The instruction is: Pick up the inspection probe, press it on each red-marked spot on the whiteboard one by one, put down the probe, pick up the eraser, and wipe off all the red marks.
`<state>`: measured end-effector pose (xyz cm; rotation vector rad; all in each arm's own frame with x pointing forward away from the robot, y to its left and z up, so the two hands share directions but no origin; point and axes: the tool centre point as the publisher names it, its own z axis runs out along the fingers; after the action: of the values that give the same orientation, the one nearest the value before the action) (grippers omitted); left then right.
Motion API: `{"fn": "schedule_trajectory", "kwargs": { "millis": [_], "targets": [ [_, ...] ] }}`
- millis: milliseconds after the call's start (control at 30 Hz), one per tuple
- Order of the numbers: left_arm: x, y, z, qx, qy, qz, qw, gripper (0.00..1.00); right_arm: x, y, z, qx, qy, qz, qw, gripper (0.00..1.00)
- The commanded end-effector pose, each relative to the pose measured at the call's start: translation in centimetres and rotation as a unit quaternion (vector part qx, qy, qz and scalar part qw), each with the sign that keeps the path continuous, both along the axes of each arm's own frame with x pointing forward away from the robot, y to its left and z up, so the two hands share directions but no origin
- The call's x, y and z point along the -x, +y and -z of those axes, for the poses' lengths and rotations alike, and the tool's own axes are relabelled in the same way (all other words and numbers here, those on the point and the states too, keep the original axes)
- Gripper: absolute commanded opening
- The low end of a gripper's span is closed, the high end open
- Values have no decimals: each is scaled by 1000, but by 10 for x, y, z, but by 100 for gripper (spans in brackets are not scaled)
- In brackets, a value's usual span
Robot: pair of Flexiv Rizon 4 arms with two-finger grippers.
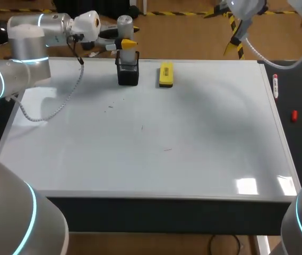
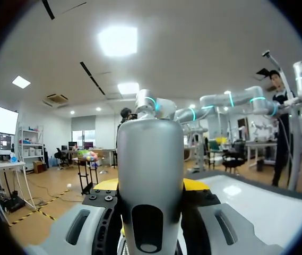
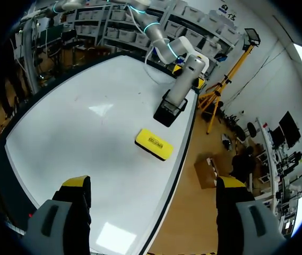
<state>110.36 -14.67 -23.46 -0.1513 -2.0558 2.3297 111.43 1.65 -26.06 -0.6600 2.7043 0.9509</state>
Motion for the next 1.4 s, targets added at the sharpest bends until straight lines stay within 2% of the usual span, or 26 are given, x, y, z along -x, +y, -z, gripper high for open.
{"fn": "schedule_trajectory", "kwargs": {
  "millis": [33, 500, 767, 800, 867, 900, 1167, 1400],
  "targets": [
    [2, -1, 9, 6, 0, -2, 1000, 0, 0, 0, -1, 3, 0, -1, 1000, 100],
    [2, -1, 32, 19, 1, 0, 1000, 0, 0, 0, -1, 3, 0, -1, 1000, 100],
    [3, -2, 38, 15, 2, 3, 1000, 0, 0, 0, -1, 3, 0, -1, 1000, 100],
    [5, -2, 38, 15, 2, 3, 1000, 29, 0, 0, -1, 3, 0, -1, 1000, 100],
    [7, -2, 37, 11, 1, 3, 1000, 96, 0, 0, -1, 3, 0, -1, 1000, 100],
    [7, -2, 37, 11, 1, 2, 1000, 100, 0, 0, -1, 3, 0, -1, 1000, 100],
    [11, 1, 30, 1, -1, -6, 1000, 100, 0, 0, -1, 3, 0, -1, 1000, 100],
    [24, 11, 4, -9, -10, -24, 1000, 100, 0, 0, -1, 3, 0, -1, 1000, 100]
  ]
}}
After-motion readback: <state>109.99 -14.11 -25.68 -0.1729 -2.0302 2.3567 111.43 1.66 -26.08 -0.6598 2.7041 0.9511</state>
